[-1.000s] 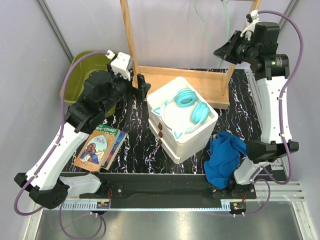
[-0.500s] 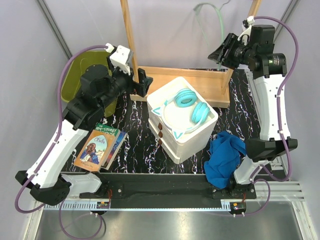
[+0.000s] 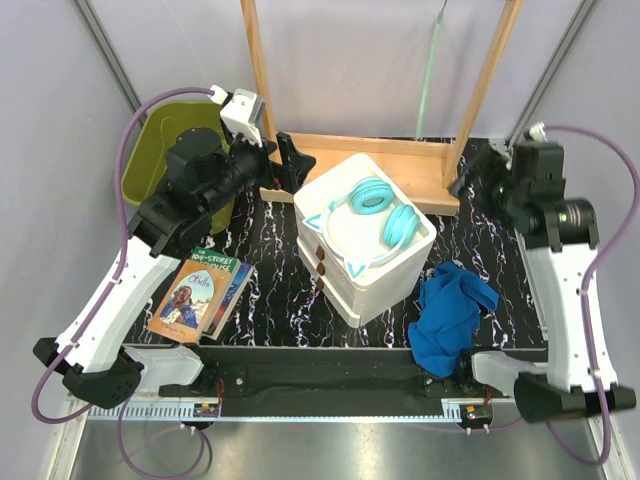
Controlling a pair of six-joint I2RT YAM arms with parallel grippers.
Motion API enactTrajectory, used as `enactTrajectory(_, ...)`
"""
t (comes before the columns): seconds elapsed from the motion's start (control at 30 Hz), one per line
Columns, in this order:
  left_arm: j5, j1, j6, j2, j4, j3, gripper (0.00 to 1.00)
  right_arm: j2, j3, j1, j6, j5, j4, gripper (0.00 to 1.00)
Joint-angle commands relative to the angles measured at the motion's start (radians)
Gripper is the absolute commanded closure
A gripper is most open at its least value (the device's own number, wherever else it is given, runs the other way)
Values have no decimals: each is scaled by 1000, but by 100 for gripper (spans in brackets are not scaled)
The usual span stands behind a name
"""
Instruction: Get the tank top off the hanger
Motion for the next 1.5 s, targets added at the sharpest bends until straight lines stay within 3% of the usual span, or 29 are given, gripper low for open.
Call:
enactTrajectory(0.0,70,-5,-88,-14,58,-15,7,-68,-193,-22,179,154,-64,0)
enactTrajectory(0.2,80,-4,-116,-40,9,-22,7,-40,-414,-58,343,55,-75,0)
enactTrajectory(0.43,80,-4,-131,-51,-74,2,9,104,-586,-66,402,-53,20,0)
enactTrajectory(0.6,88,-4,-154,-66,-103,7,9,168,-725,-66,452,-55,145,0)
enactTrajectory(0.9,77,-4,-222,-108,-144,-7,9,308,-799,-69,558,39,153,0)
enactTrajectory(1.0,74,-4,-260,-127,-147,-28,9,343,-795,-69,578,41,154,17)
enactTrajectory(1.03,74,-4,-269,-140,-149,-33,9,348,-789,-68,577,42,156,41)
enactTrajectory(1.1,64,-4,-300,-154,-149,-45,10,346,-763,-69,566,44,154,63)
enactTrajectory(1.27,56,-4,-372,-183,-147,-64,10,262,-593,-68,499,74,94,100)
enactTrajectory(1.47,135,-4,-462,-154,-122,-38,10,22,-226,-68,431,149,-31,100)
